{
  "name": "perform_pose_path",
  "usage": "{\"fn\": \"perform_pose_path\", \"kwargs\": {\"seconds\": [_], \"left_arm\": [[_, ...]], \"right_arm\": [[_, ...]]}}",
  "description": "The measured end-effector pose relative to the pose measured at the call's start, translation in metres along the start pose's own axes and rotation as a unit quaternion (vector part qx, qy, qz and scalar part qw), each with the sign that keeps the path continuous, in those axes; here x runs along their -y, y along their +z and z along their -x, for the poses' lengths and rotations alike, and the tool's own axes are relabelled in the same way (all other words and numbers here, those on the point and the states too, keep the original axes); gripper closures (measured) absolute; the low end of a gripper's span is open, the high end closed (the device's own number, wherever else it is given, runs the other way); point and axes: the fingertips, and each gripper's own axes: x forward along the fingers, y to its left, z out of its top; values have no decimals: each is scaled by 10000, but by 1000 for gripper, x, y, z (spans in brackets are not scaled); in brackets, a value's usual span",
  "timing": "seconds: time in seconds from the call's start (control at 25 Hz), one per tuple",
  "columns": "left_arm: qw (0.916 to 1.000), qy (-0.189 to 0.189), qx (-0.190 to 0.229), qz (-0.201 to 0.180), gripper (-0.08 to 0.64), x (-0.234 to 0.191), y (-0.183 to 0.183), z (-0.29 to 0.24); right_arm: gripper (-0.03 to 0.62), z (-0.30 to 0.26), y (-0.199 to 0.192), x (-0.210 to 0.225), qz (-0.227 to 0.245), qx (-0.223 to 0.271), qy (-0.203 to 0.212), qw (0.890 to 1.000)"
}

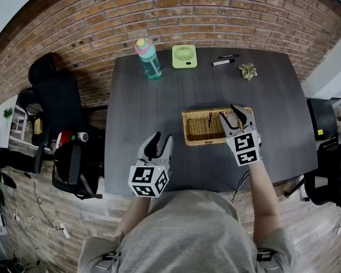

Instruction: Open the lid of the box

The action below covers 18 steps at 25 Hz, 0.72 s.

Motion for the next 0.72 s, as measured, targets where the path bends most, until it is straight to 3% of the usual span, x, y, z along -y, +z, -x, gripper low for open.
{"fn": "perform_pose_path", "kwargs": {"seconds": [0.72], "left_arm": [[9999, 74, -44, 86, 402, -7, -3, -8]], "right_arm": [[426, -40, 17, 23, 17, -14, 97, 10000]]}}
